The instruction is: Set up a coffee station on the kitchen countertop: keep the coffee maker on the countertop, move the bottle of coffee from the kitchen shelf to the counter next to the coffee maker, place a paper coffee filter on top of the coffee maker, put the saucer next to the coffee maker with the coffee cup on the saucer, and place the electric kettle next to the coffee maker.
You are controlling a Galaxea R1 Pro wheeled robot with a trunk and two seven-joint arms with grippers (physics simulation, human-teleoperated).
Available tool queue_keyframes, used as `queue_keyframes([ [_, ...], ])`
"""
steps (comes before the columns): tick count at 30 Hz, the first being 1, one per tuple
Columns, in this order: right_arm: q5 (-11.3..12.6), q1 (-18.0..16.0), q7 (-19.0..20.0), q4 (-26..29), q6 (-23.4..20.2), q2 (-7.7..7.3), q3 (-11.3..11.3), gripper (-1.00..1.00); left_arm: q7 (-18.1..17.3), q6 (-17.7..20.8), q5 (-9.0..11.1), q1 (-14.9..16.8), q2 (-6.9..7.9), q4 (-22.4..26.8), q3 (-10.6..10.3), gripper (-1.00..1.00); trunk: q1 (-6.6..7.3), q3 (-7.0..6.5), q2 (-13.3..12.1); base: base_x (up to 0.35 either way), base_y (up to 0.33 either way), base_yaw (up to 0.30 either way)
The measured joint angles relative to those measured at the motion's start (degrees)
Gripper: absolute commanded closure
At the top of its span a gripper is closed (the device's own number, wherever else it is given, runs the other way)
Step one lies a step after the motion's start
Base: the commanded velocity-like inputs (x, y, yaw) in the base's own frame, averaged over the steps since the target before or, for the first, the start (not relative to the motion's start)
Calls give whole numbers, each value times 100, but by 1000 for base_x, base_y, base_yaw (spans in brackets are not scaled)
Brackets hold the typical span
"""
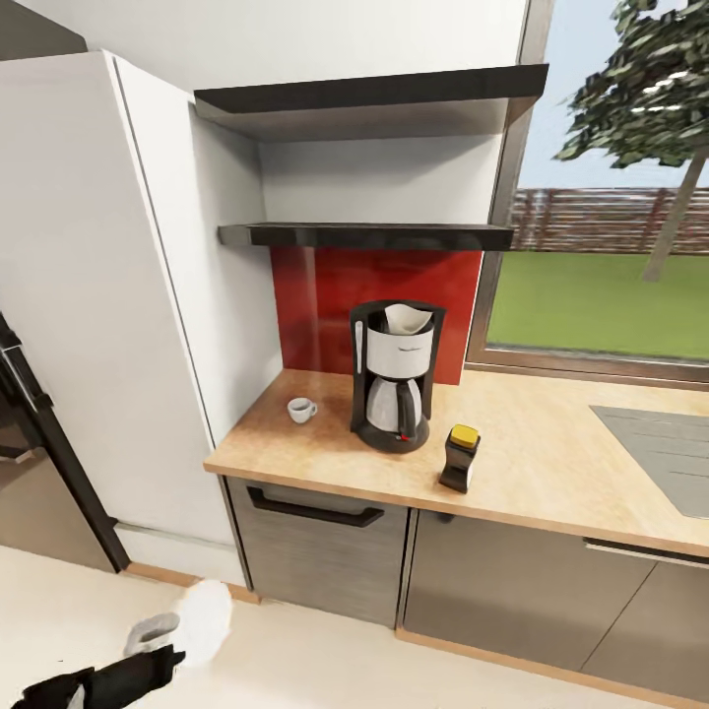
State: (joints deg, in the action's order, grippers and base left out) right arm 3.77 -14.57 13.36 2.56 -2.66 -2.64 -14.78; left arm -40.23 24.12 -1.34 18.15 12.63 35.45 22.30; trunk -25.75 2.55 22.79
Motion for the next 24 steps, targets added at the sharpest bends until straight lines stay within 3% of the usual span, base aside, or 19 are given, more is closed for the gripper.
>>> queue_keyframes([
  [3,-2,2,5,0,221,-4,-1,-100,-534,546,-36,333,17,425,-462,100,0,0,0,0,0,0],
  [6,1,2,4,-4,284,-13,2,-100,-955,1071,-60,637,14,696,-755,100,0,0,0,0,0,0],
  [14,12,2,-1,-26,305,-53,31,-100,-1142,2027,-45,1630,-36,892,-1455,100,0,0,0,0,0,0],
  [18,18,2,-3,-27,306,-63,44,-100,-1155,2755,-28,2199,-8,900,-1675,100,0,-1,-1,0,0,0],
  [24,20,2,-7,-26,306,-125,56,-100,-1264,3177,-33,2788,1,899,-1836,100,0,1,0,0,0,0],
])
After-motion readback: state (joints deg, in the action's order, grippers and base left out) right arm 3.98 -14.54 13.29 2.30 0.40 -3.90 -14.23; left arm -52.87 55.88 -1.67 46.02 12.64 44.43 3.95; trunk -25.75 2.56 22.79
